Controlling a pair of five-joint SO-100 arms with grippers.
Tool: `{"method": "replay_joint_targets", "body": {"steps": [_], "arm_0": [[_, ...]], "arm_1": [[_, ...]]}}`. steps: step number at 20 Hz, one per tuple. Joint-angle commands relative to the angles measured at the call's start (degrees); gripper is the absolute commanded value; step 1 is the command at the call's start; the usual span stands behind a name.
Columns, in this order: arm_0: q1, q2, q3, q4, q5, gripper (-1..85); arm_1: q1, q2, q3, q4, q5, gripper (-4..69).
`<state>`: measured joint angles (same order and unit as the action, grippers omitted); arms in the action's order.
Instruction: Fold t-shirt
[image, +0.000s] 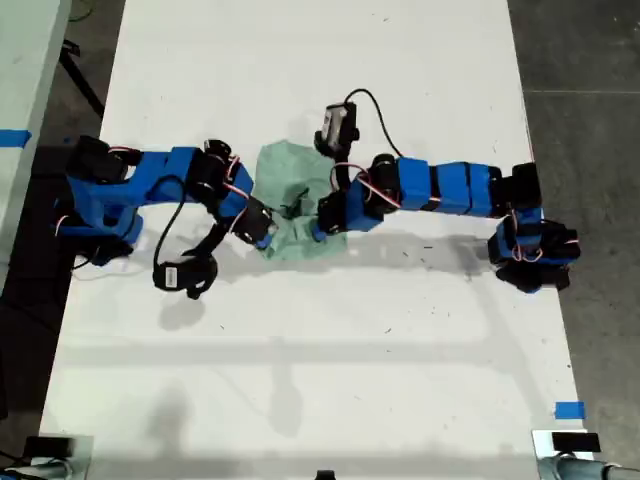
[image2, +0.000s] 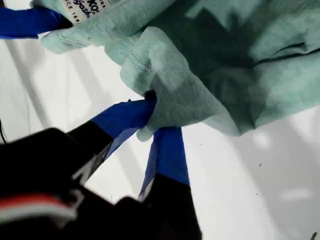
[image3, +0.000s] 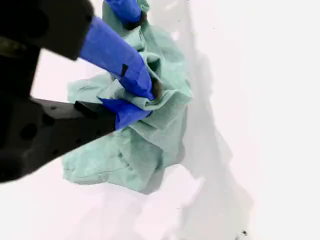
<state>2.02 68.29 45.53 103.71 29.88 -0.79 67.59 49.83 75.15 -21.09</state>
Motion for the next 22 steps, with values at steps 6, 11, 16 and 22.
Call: {"method": "replay_joint_targets", "body": {"steps": [6, 11, 16, 22], "arm_0": [[-28.0, -2.1, -1.1, -3.3, 16.0, -0.1], [-34.8, -7.5, -1.5, -7.1, 19.1, -0.1], [-36.5, -12.7, -1.7, -11.7, 19.1, 1.9], [-43.3, -7.7, -1.9, -8.3, 19.2, 25.8]], "arm_1": [[16.9, 0.3, -3.3, -2.8, -10.0, -1.0], [22.3, -2.5, -3.3, -4.0, -12.7, -1.0], [25.0, -8.0, -3.3, -6.3, -12.7, -0.7], [32.3, -7.1, -3.8, 0.0, -13.0, 42.8]]}}
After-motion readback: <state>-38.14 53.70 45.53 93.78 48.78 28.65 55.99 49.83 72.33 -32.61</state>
